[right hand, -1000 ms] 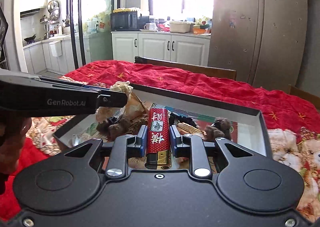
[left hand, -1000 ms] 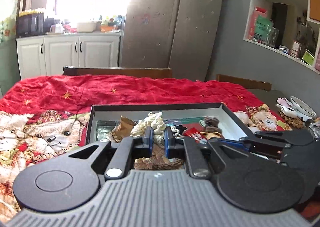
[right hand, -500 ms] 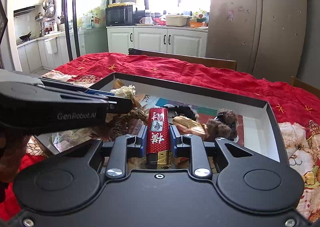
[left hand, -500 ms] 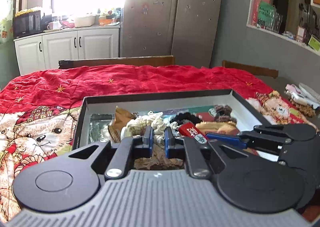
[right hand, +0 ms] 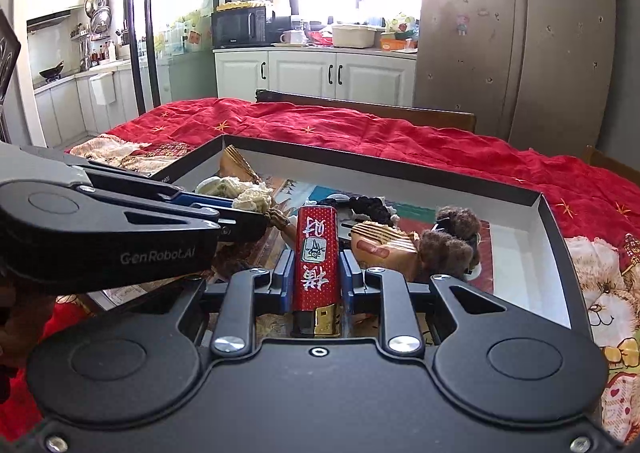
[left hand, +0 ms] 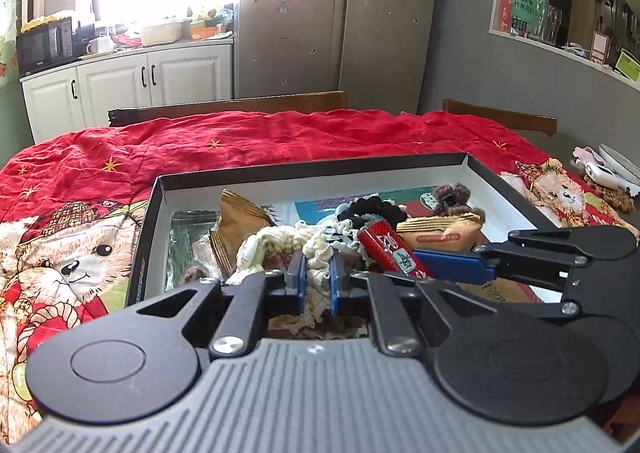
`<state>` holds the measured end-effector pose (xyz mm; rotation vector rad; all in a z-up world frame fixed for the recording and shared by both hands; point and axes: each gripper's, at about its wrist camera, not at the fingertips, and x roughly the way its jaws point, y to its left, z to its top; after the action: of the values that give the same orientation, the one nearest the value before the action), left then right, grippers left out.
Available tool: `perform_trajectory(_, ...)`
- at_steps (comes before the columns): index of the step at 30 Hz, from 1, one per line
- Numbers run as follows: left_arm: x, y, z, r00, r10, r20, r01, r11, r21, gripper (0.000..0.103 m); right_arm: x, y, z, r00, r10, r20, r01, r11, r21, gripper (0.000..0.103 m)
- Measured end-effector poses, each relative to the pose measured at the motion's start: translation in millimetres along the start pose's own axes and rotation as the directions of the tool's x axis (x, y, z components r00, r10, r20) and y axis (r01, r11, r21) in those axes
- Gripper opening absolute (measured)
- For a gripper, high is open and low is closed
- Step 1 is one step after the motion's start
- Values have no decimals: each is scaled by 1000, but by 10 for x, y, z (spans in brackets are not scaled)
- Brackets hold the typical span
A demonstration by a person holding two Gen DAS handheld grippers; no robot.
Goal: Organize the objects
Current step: 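Open the left tool to drop the hair tie while the right tool lowers the red packet into the box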
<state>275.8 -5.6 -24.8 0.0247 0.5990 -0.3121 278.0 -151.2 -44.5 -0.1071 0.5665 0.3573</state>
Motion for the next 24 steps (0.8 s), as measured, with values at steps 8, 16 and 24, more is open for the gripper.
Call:
perform_trajectory(8,-6,-18,-9,1000,3,1,-3,1000,5,18,18,-8,-13,1000,4,-3,-4,1000,8,23)
perform_trajectory(16,-29,-17,-3,1000,-3,7,3,1000,-5,37,17,-6,-15,1000,9,-5,-9,1000,-2,23)
perform_trajectory(24,-65,-24,15,1000,-6,19,7,1000,-9,39,-11,21,-21,1000,0,6,0,1000,-23,24)
